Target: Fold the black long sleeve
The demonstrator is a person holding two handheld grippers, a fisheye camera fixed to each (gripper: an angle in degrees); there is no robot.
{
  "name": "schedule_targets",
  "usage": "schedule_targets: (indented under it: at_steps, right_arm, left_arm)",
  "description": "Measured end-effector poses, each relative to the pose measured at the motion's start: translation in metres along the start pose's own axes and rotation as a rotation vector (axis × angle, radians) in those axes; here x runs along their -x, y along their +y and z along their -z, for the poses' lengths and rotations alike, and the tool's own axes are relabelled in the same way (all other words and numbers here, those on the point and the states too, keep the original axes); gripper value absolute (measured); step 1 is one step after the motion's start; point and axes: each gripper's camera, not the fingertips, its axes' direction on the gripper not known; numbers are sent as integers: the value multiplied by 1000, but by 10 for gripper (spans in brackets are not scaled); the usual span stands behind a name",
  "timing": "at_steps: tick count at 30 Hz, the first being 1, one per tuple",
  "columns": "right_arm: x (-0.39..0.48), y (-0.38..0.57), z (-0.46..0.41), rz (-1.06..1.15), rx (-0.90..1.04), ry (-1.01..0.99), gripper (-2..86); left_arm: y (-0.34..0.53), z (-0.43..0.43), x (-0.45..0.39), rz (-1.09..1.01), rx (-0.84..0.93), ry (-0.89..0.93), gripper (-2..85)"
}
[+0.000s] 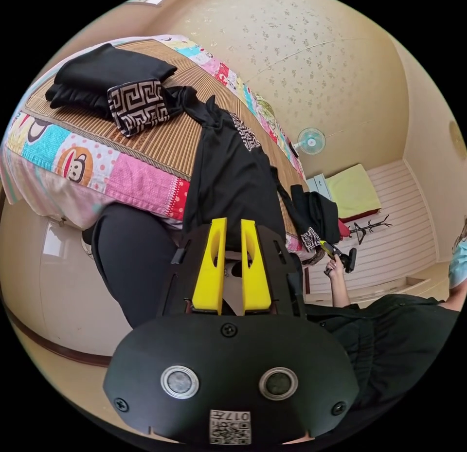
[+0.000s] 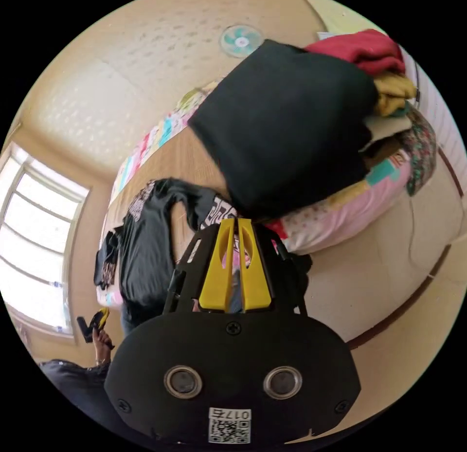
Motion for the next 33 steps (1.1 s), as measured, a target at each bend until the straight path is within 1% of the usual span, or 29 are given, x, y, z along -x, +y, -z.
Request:
schedule_targets:
  at_steps: [2,4,6,8,12,16,19,23,30,33]
  right_arm:
    - [-38,-2,9,-90,-11,-52,24]
    - [-56,8,11,-142,-23,-96,29]
    - [-70,20,2,-183,0,-166,34]
    - [-85,37,-21,-249,64,-260,46]
    - [-105,56,-48,-342,107,-381,66]
    - [-121,52,-52,-369,48,-435,80]
    - [-135,48,-55,-435,-1,-491,80]
    - [-149,50,-71,-520,-18,-571,70]
    - [-144,68,-75,-554,-40,-661,22]
    - [-118,78,-50,-487,-59,-687,15]
  left_arm:
    - [1,-1,-3,3,1,20,57]
    - [4,-1,-11,-2,0,27,56]
    - [6,-4,-18,-5,6,23,56]
    - [7,-9,-24,-10,25,25,56]
    - [5,-15,-41,-32,50,20,56]
    - [5,-8,-52,-43,33,15,56]
    - [8,-4,-53,-31,20,19,55]
    - [15,-5,-52,-9,10,30,55]
    - [24,-6,-54,9,10,38,56]
    - [25,-4,-50,21,3,34,56]
